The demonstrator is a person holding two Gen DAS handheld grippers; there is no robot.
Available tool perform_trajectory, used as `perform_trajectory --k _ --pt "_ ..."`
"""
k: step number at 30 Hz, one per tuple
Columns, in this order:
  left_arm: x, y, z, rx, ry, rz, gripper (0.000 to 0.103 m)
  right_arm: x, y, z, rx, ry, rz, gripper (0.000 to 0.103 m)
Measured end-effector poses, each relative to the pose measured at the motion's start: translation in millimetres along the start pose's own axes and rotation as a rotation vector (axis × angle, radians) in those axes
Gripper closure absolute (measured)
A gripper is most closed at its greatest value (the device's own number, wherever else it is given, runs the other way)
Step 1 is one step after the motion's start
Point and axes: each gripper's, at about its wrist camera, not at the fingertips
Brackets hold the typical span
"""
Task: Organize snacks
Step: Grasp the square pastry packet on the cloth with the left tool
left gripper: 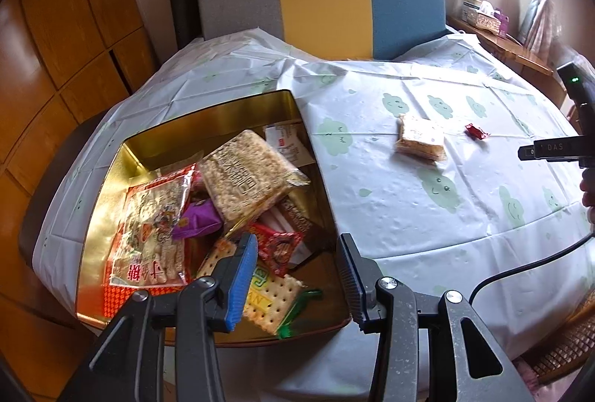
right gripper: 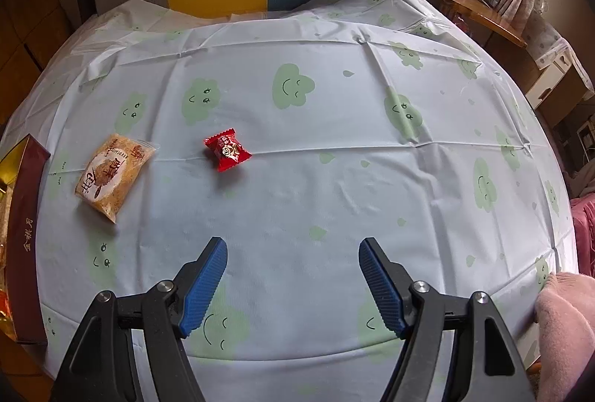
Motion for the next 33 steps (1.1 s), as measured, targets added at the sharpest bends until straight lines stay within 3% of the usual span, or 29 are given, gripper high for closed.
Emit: perform_trajectory --k 12,16,19,21,33 --pt "38 29 -36 -0.107 0.025 0.067 0.057 2 -8 -1 0.009 0.008 -0.028 0.028" --pt "61 42 -58 -0.134 0.078 0.048 0.051 3 -11 -2 0.022 0.018 -0.039 0.028" --pt "79 60 -76 -0.163 0.128 0.062 0.039 4 -13 -4 0.033 0.027 -0.045 0.028" --pt "91 74 -85 -0.181 0.134 0.079 0.026 4 -14 -5 0.040 0.033 -0.046 0.028" --pt "126 147 -131 -0.235 0.226 0.149 0.024 7 -14 -7 0.081 0.047 -0.039 0.028"
Point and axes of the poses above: each gripper's, at about its wrist camera, not at the fingertips, and y roughly the way its jaws point, z to its left, x to its top, and after that the axes turned 3 degrees about y, right-handed
